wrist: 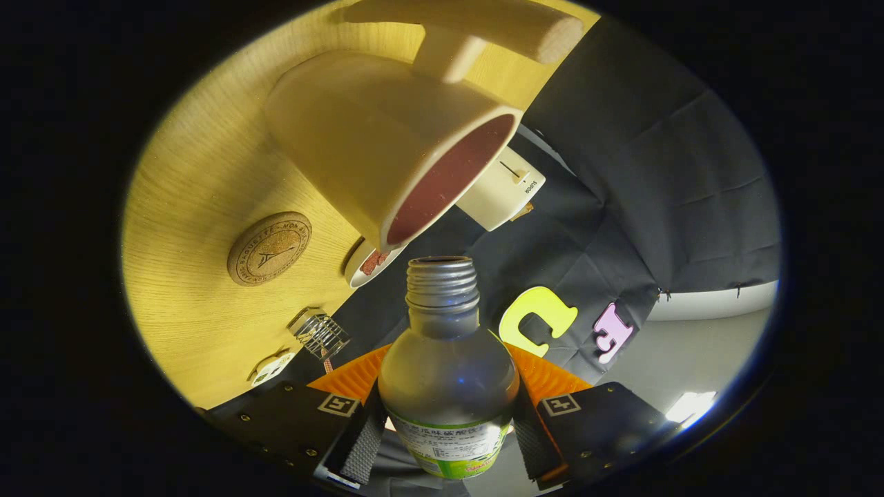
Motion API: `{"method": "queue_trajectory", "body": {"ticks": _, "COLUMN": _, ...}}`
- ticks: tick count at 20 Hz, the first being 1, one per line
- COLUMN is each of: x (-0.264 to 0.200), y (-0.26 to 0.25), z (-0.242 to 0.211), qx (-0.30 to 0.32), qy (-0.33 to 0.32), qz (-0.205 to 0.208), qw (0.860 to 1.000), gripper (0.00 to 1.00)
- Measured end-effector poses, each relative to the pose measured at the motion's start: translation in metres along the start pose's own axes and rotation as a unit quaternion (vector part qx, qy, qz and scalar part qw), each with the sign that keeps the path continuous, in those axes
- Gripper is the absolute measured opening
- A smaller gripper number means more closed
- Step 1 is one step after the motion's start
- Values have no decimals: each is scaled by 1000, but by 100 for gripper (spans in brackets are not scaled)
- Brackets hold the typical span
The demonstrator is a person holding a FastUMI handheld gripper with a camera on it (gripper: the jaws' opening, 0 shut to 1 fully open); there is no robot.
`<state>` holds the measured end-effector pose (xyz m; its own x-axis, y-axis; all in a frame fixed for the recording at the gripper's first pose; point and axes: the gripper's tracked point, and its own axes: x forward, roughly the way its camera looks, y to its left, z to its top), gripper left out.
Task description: Take the bottle from table, then pour the juice into the cup, finally place the bottle on the coaster
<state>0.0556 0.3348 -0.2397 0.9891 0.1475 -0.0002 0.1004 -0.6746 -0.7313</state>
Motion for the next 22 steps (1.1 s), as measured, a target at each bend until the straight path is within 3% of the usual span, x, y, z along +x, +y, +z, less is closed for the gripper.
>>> {"method": "queue_trajectory", "body": {"ticks": 8, "x": -5, "y": -3, "z": -1, "qx": 40, "qy": -4, "qz": -11, "qw": 999, "gripper": 80}}
{"method": "queue_trajectory", "body": {"ticks": 17, "x": -2, "y": 5, "z": 5, "qx": 119, "qy": -14, "qz": 15, "qw": 993, "gripper": 80}}
{"method": "queue_trajectory", "body": {"ticks": 22, "x": -3, "y": 13, "z": 6, "qx": 219, "qy": -13, "qz": 43, "qw": 975, "gripper": 80}}
